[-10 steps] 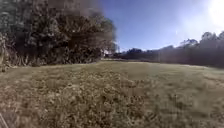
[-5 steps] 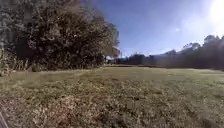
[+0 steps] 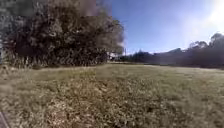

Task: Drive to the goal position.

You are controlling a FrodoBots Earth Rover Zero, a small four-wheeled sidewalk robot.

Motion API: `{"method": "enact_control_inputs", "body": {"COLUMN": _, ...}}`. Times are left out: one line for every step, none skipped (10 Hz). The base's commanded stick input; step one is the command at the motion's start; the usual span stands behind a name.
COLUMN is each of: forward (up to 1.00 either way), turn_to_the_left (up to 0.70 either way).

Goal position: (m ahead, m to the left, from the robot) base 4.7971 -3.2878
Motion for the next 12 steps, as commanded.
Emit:
{"method": "enact_control_inputs", "body": {"forward": 0.96, "turn_to_the_left": 0.00}}
{"method": "enact_control_inputs", "body": {"forward": 0.96, "turn_to_the_left": 0.00}}
{"method": "enact_control_inputs", "body": {"forward": 0.98, "turn_to_the_left": -0.22}}
{"method": "enact_control_inputs", "body": {"forward": 0.98, "turn_to_the_left": -0.34}}
{"method": "enact_control_inputs", "body": {"forward": 0.98, "turn_to_the_left": -0.39}}
{"method": "enact_control_inputs", "body": {"forward": 0.98, "turn_to_the_left": -0.39}}
{"method": "enact_control_inputs", "body": {"forward": 0.98, "turn_to_the_left": -0.39}}
{"method": "enact_control_inputs", "body": {"forward": 0.98, "turn_to_the_left": -0.39}}
{"method": "enact_control_inputs", "body": {"forward": 0.98, "turn_to_the_left": -0.39}}
{"method": "enact_control_inputs", "body": {"forward": 0.98, "turn_to_the_left": -0.39}}
{"method": "enact_control_inputs", "body": {"forward": 0.98, "turn_to_the_left": -0.39}}
{"method": "enact_control_inputs", "body": {"forward": 0.98, "turn_to_the_left": -0.39}}
